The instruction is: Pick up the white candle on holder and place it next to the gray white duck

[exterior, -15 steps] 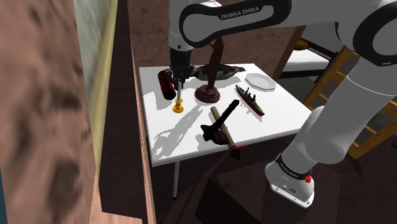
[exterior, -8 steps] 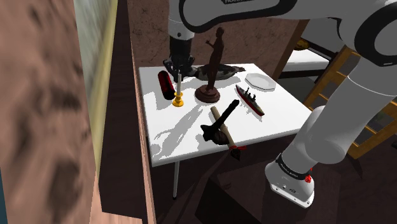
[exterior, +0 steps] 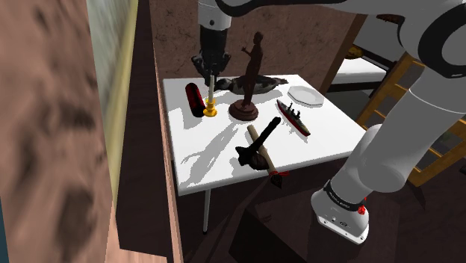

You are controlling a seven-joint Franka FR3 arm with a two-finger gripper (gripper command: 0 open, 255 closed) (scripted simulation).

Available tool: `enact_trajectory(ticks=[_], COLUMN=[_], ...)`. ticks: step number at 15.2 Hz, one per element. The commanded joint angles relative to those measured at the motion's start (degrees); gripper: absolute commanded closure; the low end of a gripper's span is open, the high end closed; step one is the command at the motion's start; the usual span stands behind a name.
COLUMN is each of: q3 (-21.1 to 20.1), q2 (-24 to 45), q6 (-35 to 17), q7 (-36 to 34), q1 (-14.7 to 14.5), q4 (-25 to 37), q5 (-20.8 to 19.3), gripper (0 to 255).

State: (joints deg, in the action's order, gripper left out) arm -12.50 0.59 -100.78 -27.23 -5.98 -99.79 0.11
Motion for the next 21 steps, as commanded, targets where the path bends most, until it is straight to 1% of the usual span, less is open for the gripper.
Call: enact_trajectory(ticks=[1, 9, 15, 21], q3=[0.0, -0.1, 4.0, 8.8], q2=[0.2, 1.1, -6.2, -11.5], q6=[1.7, 7.9, 6.6, 6.2], q7=[-0.1, -0.3, 7.9, 16.0], q1=[0.0, -0.1, 3.7, 7.2], q4=[1.9, 8.9, 0.4, -5.3], q5=[-0.1, -0.3, 1.0, 0.9], gripper=[255, 255, 255, 255])
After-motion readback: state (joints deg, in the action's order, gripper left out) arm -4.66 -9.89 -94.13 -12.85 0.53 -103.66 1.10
